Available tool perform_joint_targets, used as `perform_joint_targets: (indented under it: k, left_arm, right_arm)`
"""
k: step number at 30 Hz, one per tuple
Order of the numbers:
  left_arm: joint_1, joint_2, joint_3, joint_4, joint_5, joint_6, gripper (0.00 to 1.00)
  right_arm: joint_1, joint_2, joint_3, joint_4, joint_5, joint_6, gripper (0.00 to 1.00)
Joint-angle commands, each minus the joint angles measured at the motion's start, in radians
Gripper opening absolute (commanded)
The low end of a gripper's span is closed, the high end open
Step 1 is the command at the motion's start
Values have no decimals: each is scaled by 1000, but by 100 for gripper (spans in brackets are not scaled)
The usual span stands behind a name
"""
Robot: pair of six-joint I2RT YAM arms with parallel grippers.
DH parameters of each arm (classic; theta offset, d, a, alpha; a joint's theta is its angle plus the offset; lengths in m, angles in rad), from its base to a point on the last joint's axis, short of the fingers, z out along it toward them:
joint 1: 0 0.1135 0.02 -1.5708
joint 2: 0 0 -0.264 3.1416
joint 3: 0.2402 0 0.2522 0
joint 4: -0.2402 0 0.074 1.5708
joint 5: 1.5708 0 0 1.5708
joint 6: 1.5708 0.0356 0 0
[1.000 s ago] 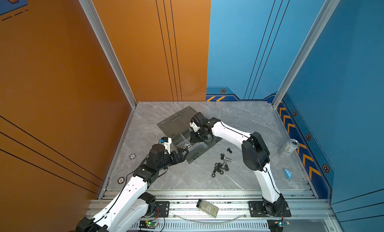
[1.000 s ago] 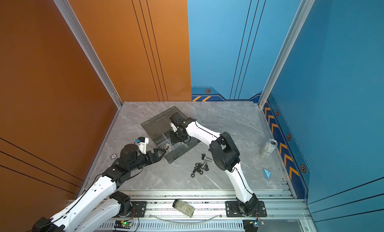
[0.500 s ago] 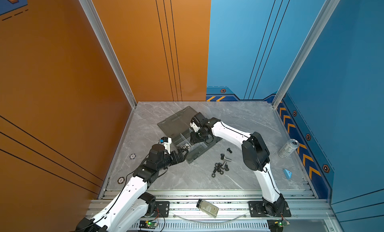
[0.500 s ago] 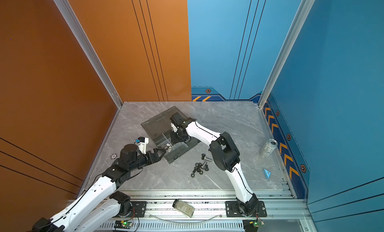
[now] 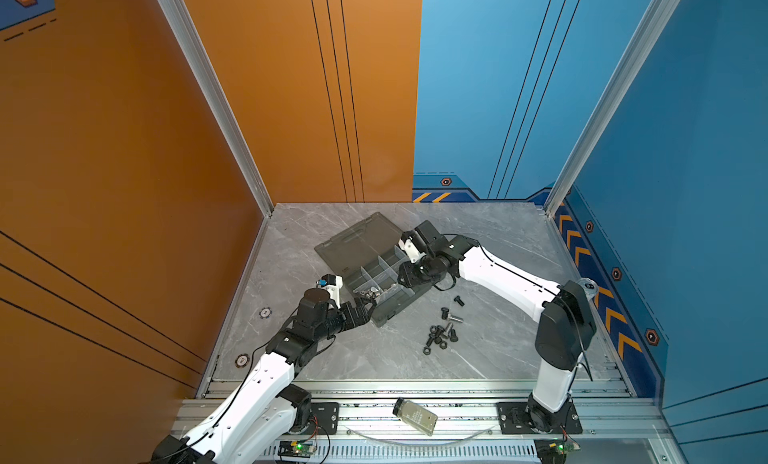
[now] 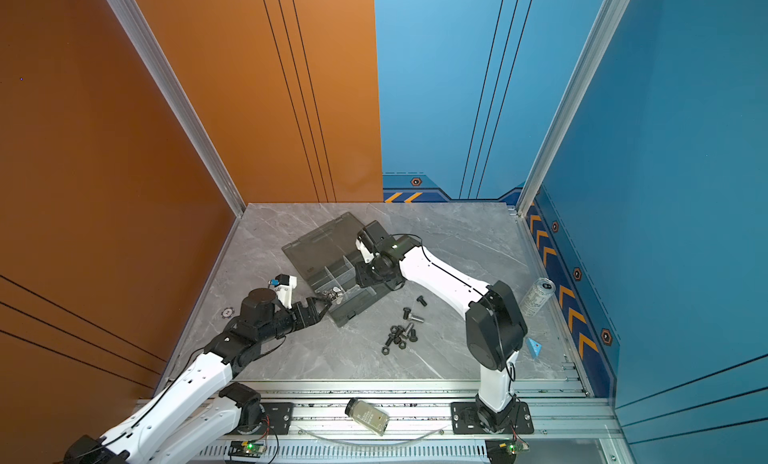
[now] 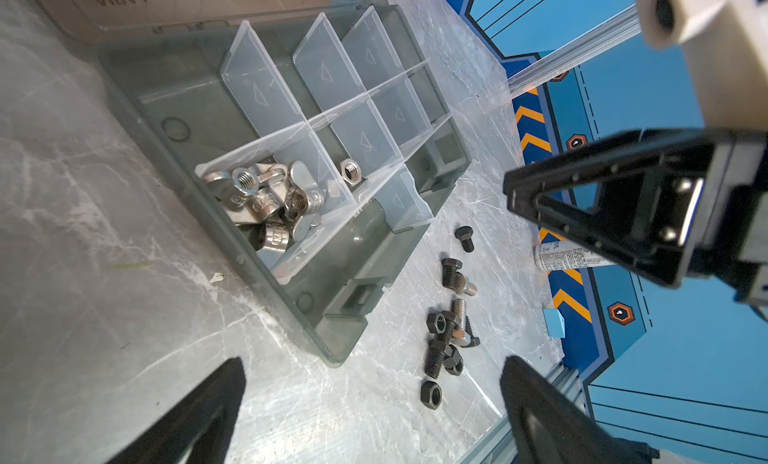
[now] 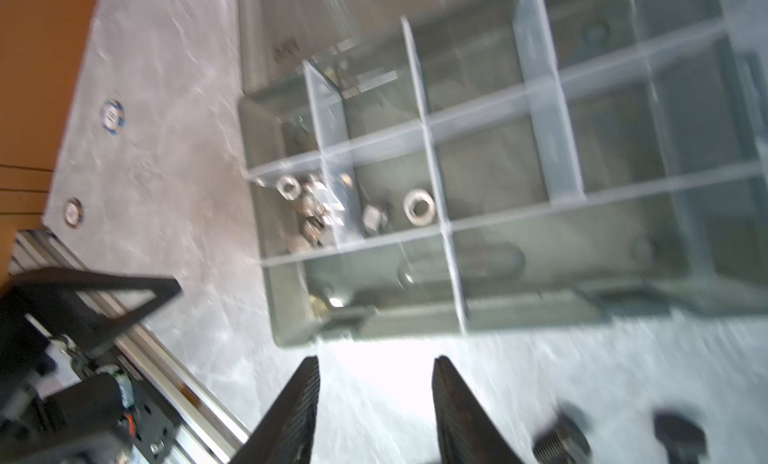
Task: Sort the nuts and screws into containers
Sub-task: 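Move the right gripper back down toward the hardware pile, then lower the right gripper onto a black hex nut and close it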
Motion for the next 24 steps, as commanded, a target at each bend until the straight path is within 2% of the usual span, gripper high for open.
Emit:
perform_joint_targets:
  k: [1, 11, 24]
  left_arm:
    - [-2, 14, -2, -5, -12, 0, 98]
    - [-8, 65, 23, 6, -13, 3, 98]
    - [-31, 97, 29, 25, -17, -7, 98]
  right_arm:
    - [-8, -50, -123, -43, 49, 22, 48]
    - [-9, -194, -416, -38, 84, 89, 48]
    - [11, -268, -530, -35, 27, 96, 48]
